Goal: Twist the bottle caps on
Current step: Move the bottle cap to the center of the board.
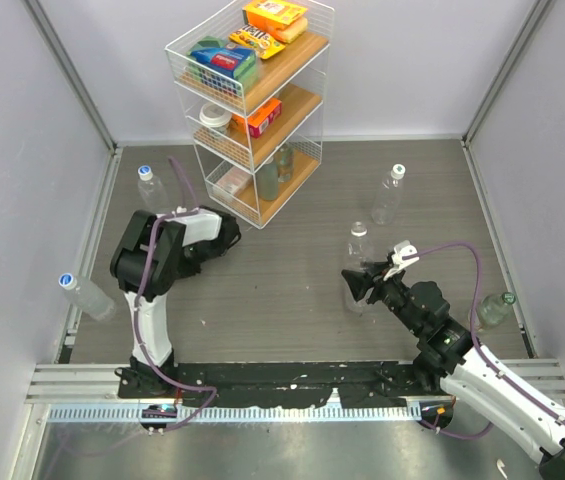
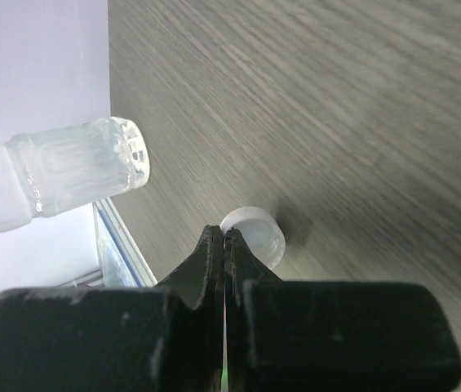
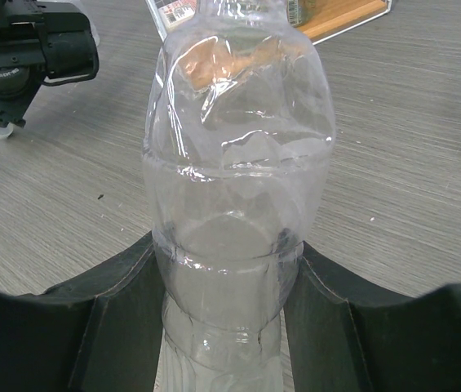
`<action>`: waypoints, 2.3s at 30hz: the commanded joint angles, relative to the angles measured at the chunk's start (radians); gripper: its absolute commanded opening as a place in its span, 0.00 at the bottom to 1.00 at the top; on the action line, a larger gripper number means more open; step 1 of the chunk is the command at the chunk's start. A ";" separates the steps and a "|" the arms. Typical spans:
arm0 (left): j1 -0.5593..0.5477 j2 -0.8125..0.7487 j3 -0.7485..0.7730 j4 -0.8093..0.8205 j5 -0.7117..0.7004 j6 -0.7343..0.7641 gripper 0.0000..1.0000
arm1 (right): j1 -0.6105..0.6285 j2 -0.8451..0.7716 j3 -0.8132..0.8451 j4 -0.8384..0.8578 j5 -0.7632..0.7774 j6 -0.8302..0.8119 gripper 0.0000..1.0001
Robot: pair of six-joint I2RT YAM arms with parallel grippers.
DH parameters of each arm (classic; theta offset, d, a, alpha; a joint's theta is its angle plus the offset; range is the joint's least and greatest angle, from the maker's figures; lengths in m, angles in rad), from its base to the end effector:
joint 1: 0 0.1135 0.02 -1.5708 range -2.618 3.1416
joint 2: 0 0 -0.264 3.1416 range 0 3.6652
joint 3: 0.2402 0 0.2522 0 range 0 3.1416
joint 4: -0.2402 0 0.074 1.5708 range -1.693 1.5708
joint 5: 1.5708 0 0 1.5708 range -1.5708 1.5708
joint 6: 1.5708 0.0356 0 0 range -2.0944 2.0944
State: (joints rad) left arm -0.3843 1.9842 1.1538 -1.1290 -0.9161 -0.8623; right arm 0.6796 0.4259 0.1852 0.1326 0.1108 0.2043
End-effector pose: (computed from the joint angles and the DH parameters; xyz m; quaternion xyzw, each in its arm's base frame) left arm 0.2881 -0.0860 0.1264 -0.1254 0.8752 0.4534 0.1126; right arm 0.1118 0.0853 0.2106 -0.1390 0.7310 0.2480 0.6204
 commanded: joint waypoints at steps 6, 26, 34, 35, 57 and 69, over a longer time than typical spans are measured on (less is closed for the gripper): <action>-0.027 0.111 0.121 -0.055 -0.023 0.002 0.00 | 0.005 -0.016 0.037 0.012 0.012 -0.020 0.36; -0.076 0.140 0.185 -0.101 -0.063 -0.008 0.32 | 0.005 -0.044 0.042 -0.002 0.026 -0.028 0.36; -0.128 0.134 0.259 -0.043 0.031 0.060 0.30 | 0.005 -0.062 0.036 -0.005 0.027 -0.028 0.36; -0.142 0.149 0.277 -0.060 0.023 0.055 0.30 | 0.005 -0.061 0.037 -0.005 0.026 -0.028 0.36; -0.268 0.062 0.288 0.058 0.183 0.077 0.38 | 0.005 -0.073 0.036 -0.010 0.021 -0.028 0.36; -0.178 -0.337 0.032 0.236 0.263 0.098 0.56 | 0.003 -0.075 0.033 -0.013 0.013 -0.025 0.36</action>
State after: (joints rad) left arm -0.6418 1.7210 1.2610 -0.9546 -0.6552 -0.7513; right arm 0.6796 0.3641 0.1867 0.0811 0.1215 0.1864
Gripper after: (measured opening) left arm 0.549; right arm 0.557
